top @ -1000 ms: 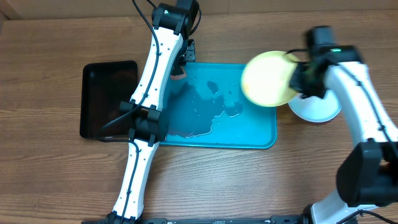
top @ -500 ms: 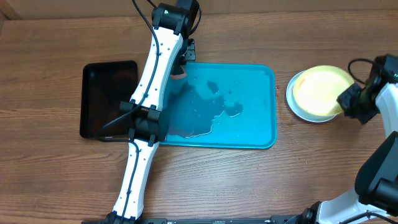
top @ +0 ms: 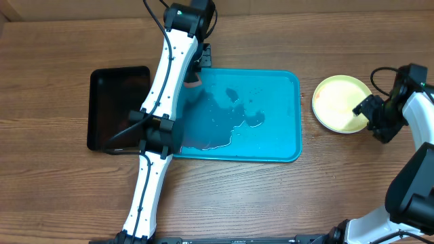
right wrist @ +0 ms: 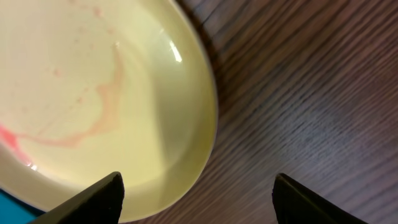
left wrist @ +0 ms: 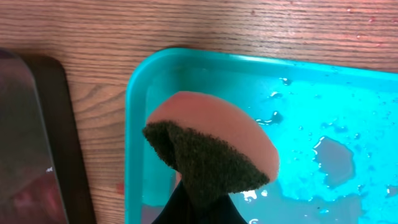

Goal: Clean dirty plates on tray and stack at the side
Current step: 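Set the yellow plate on the plate stack and release, then place the sponge on the black tray with the left gripper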

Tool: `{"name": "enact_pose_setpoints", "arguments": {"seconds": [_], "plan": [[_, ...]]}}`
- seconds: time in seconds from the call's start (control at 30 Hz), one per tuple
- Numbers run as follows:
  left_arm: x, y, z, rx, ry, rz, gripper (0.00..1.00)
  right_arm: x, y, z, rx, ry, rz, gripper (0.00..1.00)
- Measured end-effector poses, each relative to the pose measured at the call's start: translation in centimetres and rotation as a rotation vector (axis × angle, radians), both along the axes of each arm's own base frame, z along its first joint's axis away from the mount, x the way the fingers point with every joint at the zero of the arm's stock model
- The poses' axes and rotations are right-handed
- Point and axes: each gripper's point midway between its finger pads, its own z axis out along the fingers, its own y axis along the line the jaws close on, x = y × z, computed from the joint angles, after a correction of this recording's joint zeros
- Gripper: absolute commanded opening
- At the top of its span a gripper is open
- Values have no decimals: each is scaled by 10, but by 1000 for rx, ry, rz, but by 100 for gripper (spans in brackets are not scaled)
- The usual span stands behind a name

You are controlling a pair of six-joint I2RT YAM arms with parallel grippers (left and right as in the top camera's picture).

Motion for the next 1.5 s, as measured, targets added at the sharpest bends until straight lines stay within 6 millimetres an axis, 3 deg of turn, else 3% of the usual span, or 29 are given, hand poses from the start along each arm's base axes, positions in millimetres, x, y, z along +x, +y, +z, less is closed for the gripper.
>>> {"name": "enact_pose_setpoints", "arguments": {"seconds": [0.1,0.17,0.23,0.33,0.43,0.53,0.6,0.7,0.93,1.1,1.23,1.3,1.37,1.5], "plan": [[2,8,11,-8,-20,7,4,14,6,29,-21,-58,29,82],[3,16,31,-18,-58,15,4,26,13,55,-43,-123,56,89],[3,25,58,-29,-110,15,4,37,25,83,-62,-200,95,93],[-6,38,105,-44,-191,25,4,44,46,109,-74,-272,152,100],[-24,55,138,-34,-227,46,4,46,66,112,-67,-284,208,100],[-45,77,147,-2,-204,98,5,50,83,111,-59,-289,252,100],[-55,91,138,25,-156,135,5,55,93,113,-62,-307,278,100],[-67,121,106,67,-36,217,5,61,107,115,-68,-330,316,100],[-74,182,39,91,87,371,5,68,126,119,-73,-366,365,100],[-80,202,-14,92,134,425,4,68,126,116,-73,-356,365,100],[-73,213,-48,76,98,429,5,68,126,113,-75,-344,369,100],[-71,218,-58,68,82,422,14,68,126,113,-76,-344,371,100],[-70,225,-63,63,72,419,31,68,126,113,-76,-344,373,100],[-68,239,-64,61,56,421,85,67,126,112,-75,-340,372,100]]}}
